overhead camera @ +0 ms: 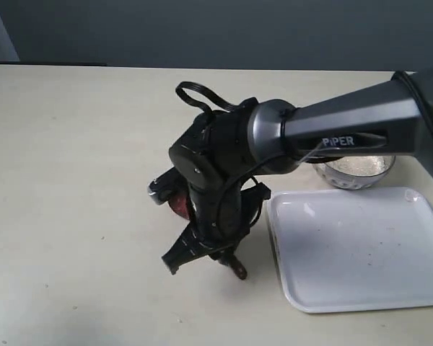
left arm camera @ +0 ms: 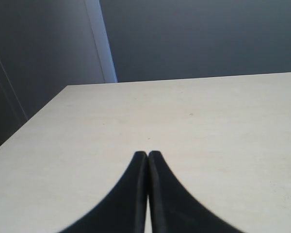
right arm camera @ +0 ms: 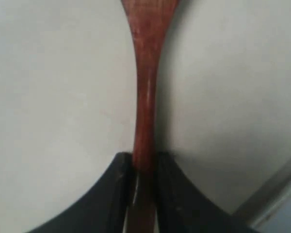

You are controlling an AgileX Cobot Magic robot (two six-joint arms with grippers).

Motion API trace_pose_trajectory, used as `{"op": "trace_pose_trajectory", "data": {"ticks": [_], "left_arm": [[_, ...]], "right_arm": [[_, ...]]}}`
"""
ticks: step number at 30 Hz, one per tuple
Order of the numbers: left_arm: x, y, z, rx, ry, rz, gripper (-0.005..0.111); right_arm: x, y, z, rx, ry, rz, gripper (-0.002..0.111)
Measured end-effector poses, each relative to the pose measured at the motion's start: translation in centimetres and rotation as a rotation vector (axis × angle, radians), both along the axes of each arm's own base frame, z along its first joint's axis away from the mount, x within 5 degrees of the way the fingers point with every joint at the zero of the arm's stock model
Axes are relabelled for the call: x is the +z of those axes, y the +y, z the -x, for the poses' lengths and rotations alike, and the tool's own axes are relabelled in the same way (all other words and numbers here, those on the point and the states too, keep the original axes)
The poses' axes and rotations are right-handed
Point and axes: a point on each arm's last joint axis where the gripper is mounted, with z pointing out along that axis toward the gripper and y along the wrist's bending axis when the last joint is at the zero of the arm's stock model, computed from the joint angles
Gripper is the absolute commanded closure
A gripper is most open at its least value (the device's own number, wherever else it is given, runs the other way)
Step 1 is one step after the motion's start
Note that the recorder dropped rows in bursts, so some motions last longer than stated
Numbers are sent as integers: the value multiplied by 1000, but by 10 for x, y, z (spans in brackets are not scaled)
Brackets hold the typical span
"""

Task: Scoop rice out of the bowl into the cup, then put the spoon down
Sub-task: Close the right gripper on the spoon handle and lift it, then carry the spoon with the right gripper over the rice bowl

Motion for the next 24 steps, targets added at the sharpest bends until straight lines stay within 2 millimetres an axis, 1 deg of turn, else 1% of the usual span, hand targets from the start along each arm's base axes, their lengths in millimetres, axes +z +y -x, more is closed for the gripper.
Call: {"op": "trace_pose_trajectory", "data": {"ticks": [2, 4, 7, 10, 12, 14, 19, 21, 24], "left_arm": [[0, 0, 0, 0, 0, 0, 106], [0, 0, 0, 0, 0, 0, 106], [0, 0, 0, 0, 0, 0, 106], [0, 0, 0, 0, 0, 0, 106], [0, 0, 0, 0, 0, 0, 106], [0, 0, 0, 0, 0, 0, 106], [0, 0, 0, 0, 0, 0, 106], [0, 0, 0, 0, 0, 0, 106], [0, 0, 0, 0, 0, 0, 106]], "right_arm": [[11, -3, 1, 41, 0, 2, 109], [26, -4, 3, 72, -10, -28, 109], [58, -9, 6, 124, -33, -76, 109], [86, -20, 13, 176, -31, -71, 109], [103, -30, 17, 208, -33, -34, 109], [115, -41, 16, 242, -73, 27, 109], [135, -56, 3, 301, -261, 137, 109], [138, -58, -1, 308, -303, 165, 109], [139, -64, -9, 280, -314, 175, 109]]}}
